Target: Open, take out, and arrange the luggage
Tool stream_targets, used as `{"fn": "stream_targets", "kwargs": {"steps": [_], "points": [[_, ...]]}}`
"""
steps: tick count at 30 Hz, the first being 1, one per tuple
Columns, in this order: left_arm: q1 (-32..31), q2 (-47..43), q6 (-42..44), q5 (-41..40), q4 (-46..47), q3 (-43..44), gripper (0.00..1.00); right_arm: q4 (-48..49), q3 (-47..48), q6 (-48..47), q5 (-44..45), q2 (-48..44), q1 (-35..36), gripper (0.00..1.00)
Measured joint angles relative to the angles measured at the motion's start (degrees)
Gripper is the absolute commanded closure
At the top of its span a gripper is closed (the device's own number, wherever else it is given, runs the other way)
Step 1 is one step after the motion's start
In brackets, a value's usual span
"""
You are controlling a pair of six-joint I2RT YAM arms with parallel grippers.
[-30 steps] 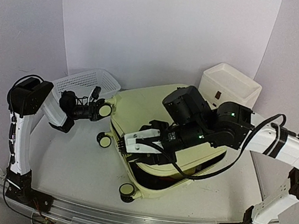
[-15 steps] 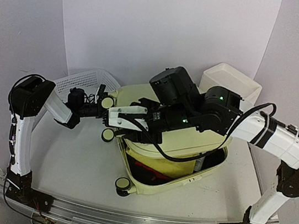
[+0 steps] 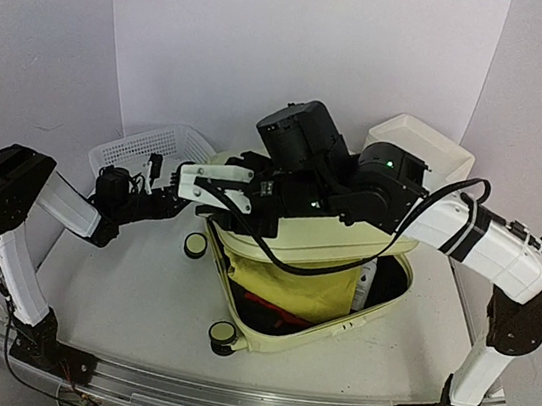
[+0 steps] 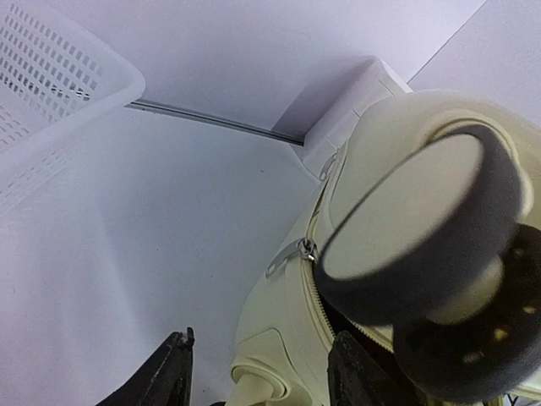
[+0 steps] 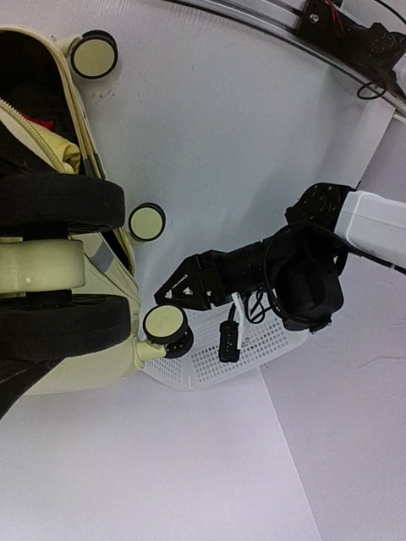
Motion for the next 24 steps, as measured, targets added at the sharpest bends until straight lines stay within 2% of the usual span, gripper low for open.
{"fn": "stream_targets", "kwargs": {"steps": [5,8,9,12,18,24], "points": [[-1.07,-8.94,4.81,-3.87,-0.09,-8.50,0.47,0.46,1.66,-0.02,1.18,1.53,-0.26,1.00],[-4.02,-15.32,9.31,-6.40,-0.20,-13.53,0.45,0.96,1.73,-0.04,1.27,1.99,-0.44,1.00],[-5.53,-18.03,11.02,-7.26,-0.22,-15.13,0.39,1.18,1.75,-0.04,1.33,2.12,-0.46,1.00],[-8.98,-24.79,16.48,-9.14,-0.24,-17.88,0.02,1.62,2.29,-0.02,1.51,2.71,-0.66,1.00],[-14.73,-33.44,27.80,-17.64,-0.11,-20.72,0.00,2.01,2.64,0.37,1.40,2.93,-0.98,1.00],[-18.88,-34.47,39.12,-22.36,-0.15,-20.70,0.00,1.99,3.13,0.81,1.18,2.99,-1.33,1.00]]}}
